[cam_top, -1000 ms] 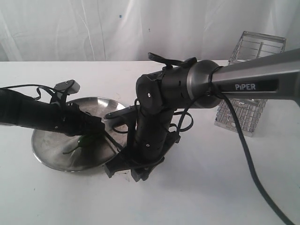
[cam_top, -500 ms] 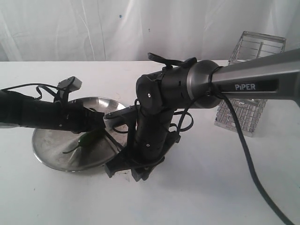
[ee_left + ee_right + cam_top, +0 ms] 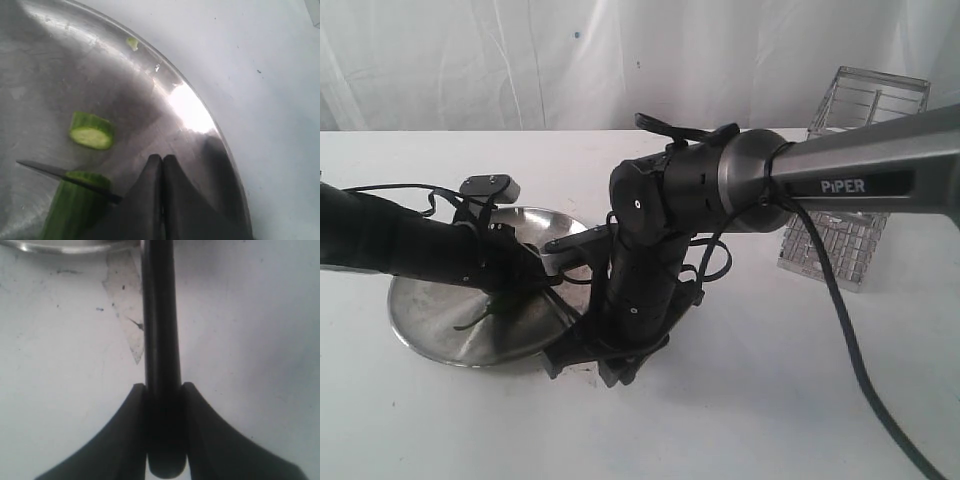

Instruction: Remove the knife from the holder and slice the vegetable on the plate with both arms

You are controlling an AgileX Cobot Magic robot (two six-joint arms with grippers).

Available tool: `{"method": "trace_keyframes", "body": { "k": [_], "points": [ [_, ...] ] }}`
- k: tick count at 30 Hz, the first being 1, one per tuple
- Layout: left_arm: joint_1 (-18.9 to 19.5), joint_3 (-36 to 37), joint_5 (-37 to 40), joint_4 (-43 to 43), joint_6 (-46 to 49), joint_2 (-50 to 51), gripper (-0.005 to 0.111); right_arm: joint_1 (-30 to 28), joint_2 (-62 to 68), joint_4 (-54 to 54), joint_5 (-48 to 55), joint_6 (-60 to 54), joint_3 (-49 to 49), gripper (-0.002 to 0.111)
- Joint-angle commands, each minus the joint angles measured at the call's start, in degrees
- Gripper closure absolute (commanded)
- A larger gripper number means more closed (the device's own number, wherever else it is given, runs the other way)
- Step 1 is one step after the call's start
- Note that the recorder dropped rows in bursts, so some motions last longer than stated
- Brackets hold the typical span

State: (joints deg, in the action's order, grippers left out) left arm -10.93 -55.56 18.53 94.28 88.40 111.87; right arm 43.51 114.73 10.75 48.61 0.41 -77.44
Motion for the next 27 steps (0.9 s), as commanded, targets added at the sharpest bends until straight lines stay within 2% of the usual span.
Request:
{"method": "trace_keyframes", "body": {
  "k": [1, 6, 18, 24, 27],
  "points": [
    [-1.1, 3.7, -5.5, -5.0, -0.1, 1.5, 0.107, -0.2, -1.1, -0.4, -1.4, 0.0, 0.3, 0.108],
    [-1.1, 5.2, -9.7, -5.3, -0.1, 1.5, 0.107, -0.2, -3.5, -1.0, -1.0, 0.0, 0.2, 0.108],
    [-1.1, 5.8, -10.1, -5.3, -0.1, 0.9, 0.107, -0.2, -4.2, -9.2, 7.0, 4.3, 0.2, 0.108],
    [-1.1, 3.4, -9.9, -3.7, -0.3, -6.0, 0.107, -0.2, -4.2, -9.2, 9.5, 4.3, 0.2, 0.108],
    [-1.1, 3.4, -14.2, -3.7, -0.3, -11.0, 0.107, -0.2, -4.3, -9.1, 9.5, 4.3, 0.2, 0.108]
  ]
}}
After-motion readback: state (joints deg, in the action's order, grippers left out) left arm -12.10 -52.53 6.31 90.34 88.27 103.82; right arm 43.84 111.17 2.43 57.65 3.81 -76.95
